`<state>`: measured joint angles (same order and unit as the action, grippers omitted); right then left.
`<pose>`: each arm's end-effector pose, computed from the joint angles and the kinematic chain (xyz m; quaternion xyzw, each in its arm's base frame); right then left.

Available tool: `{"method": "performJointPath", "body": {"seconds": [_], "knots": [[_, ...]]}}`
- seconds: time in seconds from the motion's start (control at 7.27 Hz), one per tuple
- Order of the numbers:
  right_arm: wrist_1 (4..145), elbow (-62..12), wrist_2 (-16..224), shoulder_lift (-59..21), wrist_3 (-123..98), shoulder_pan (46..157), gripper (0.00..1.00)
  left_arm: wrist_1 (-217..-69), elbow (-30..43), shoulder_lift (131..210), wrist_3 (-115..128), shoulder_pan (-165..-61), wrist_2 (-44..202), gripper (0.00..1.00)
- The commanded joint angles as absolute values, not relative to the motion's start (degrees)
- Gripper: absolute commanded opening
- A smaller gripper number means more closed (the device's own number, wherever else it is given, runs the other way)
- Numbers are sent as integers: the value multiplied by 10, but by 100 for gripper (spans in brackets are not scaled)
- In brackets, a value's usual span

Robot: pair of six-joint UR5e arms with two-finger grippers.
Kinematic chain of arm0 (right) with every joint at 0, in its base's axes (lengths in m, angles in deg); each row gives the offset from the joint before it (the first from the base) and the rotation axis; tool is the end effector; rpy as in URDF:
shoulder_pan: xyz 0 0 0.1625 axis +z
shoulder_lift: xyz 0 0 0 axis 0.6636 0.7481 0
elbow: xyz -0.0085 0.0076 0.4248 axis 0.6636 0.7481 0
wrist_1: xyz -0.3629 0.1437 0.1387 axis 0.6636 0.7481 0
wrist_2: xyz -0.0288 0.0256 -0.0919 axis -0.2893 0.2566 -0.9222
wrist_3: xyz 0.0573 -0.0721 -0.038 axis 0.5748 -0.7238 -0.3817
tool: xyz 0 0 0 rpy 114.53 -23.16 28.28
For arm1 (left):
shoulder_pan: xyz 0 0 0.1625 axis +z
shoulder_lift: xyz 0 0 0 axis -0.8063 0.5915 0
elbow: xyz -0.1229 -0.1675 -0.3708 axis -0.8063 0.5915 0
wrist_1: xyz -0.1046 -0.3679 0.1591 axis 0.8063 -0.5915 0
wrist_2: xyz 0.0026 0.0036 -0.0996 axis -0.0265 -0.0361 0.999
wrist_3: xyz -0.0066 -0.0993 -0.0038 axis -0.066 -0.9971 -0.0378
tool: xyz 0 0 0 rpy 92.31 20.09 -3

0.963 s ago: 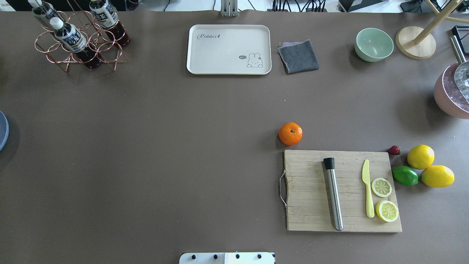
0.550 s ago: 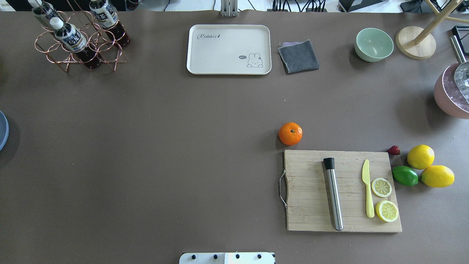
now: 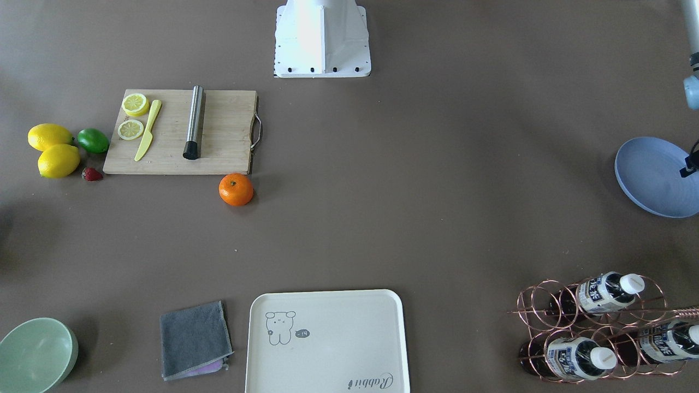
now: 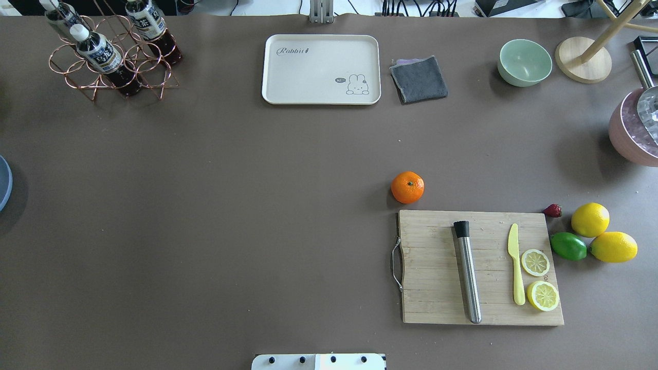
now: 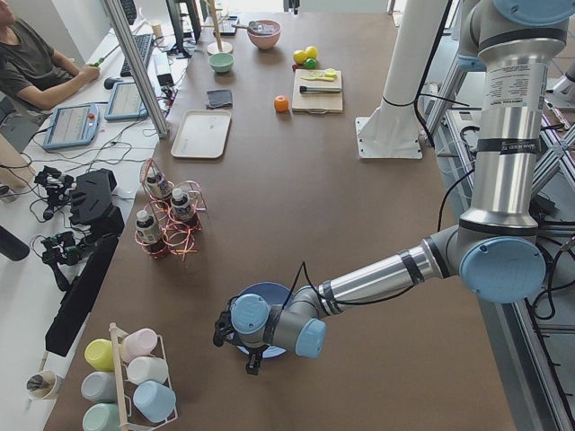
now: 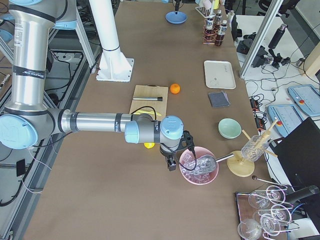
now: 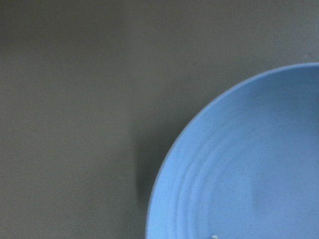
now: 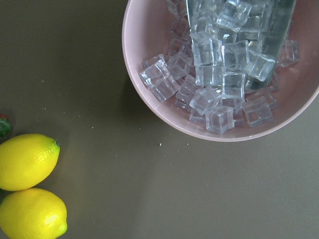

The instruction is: Pick orange to plate

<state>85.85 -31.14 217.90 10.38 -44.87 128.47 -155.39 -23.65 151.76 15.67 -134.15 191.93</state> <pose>0.0369 -0.4316 0.6461 0.0615 -0.3952 -0.1583 0.9028 0.0148 -0.4695 0.8223 0.0371 0.3844 0.0663 0.9201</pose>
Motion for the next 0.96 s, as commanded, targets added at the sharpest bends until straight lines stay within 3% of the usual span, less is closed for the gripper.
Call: {"method": "performJointPath", "body": {"seconds": [0.0,0.14,0.41,0.69,0.83], "knots": [[858,-311,2179,104,-447,1285,100,-1566,-252,1518,157,-1341,1919,79],[858,-312,2179,104,-447,1285,100,-1574,-259,1518,157,-1341,1919,77],[858,-312,2180,104,-445,1284,100,-1574,-260,1518,157,-1341,1918,63],[858,-312,2181,103,-445,1285,100,-1574,-260,1518,156,-1341,1919,16],[859,-312,2182,103,-443,1284,100,-1575,-259,1518,155,-1341,1919,0]]}}
